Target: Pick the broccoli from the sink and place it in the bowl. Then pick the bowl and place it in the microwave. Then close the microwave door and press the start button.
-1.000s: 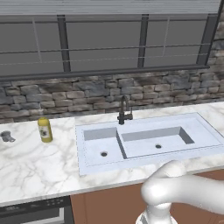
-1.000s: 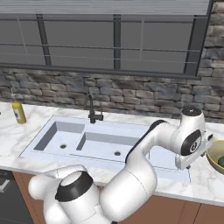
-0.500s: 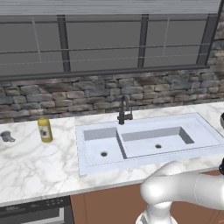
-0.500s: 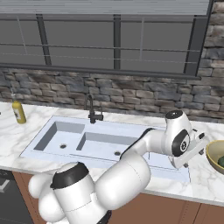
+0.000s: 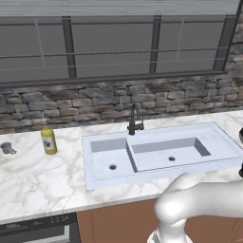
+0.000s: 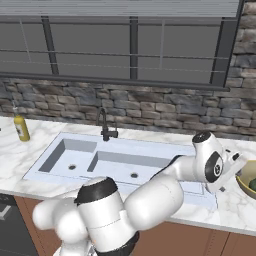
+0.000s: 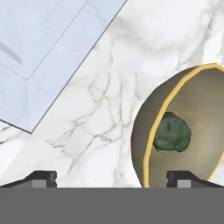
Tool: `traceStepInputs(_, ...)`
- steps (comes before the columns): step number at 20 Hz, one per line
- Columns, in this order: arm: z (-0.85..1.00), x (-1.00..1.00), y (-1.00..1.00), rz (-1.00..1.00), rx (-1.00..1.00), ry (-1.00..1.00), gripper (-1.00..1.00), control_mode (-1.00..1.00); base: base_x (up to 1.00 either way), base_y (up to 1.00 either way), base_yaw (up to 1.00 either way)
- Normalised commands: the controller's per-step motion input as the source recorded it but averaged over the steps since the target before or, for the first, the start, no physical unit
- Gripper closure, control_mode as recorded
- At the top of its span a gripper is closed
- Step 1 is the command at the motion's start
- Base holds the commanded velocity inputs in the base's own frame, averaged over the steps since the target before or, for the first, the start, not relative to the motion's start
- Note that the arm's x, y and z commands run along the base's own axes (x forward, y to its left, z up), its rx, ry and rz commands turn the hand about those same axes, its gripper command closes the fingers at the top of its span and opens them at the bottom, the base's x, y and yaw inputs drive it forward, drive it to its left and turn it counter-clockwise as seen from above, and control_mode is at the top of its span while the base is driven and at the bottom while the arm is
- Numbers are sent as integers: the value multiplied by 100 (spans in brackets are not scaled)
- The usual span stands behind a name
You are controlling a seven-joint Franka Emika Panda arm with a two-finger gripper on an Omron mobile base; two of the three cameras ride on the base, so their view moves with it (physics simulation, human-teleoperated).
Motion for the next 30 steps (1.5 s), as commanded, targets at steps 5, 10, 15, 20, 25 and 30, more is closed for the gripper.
traceStepInputs(5,-16,32,-37,0,-1,2,-100,-100,0,0,0)
traceStepInputs(10,-24,27,-35,0,0,3,-100,-100,0,0,0)
traceStepInputs(15,-29,30,-24,0,0,3,-100,-100,0,0,0)
traceStepInputs(20,-32,1,-21,0,0,2,-100,-100,0,0,0)
traceStepInputs(25,-11,0,-6,0,0,2,100,-100,0,0,0)
traceStepInputs(30,-1,-38,3,0,0,0,100,-100,0,0,0)
